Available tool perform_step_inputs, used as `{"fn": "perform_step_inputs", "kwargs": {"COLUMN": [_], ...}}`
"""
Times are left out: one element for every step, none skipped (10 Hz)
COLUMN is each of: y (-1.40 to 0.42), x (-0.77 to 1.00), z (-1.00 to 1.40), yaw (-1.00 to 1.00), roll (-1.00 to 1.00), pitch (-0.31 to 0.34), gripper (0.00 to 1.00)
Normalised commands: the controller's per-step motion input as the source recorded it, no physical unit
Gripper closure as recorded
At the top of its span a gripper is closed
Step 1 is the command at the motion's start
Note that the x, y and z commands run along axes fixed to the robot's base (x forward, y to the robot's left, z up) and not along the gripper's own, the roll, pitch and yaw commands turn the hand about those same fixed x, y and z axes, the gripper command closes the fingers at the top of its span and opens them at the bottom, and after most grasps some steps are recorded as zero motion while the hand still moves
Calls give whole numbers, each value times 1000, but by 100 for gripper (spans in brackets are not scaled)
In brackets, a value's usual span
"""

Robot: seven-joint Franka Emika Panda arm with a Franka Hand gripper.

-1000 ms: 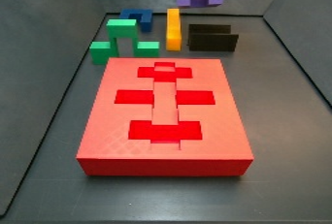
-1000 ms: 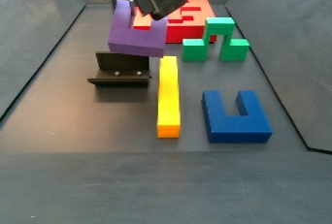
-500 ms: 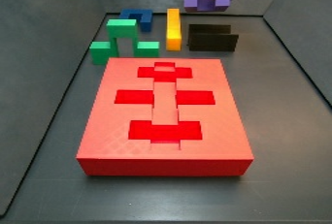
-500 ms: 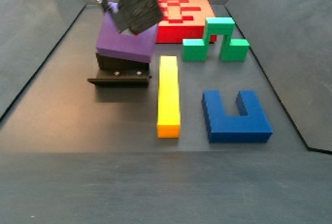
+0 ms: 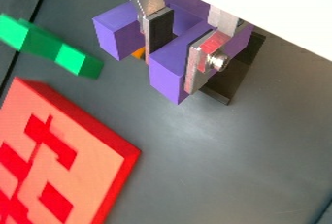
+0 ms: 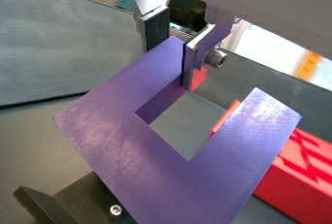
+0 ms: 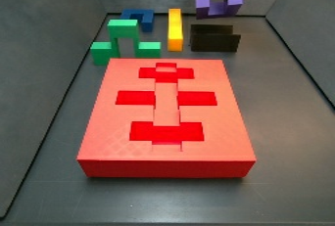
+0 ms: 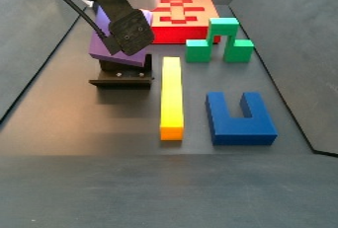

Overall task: Pick up the purple object. Move up. Place the purple object on the fixture. Regrasp the purple object. Move to above the board. Insert the purple object.
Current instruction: Place the purple object on the fixture.

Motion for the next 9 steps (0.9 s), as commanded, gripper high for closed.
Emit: {"fn": "perform_step_inputs", "kwargs": {"y": [0, 0, 0, 0, -11, 0, 0, 0, -26], "x": [523, 494, 314, 97, 26, 0, 26, 0, 40], "z": [-29, -94, -191, -340, -354, -271, -214, -257, -337], "yaw": [374, 263, 143, 0, 0, 0, 0, 0, 0], "roll": [0, 0, 0, 0, 0, -17, -60, -14, -11], "pitch": [357, 329, 154, 26, 6, 0, 0, 0, 0], "gripper": [100, 100, 100, 100, 100, 100, 100, 100, 100]}}
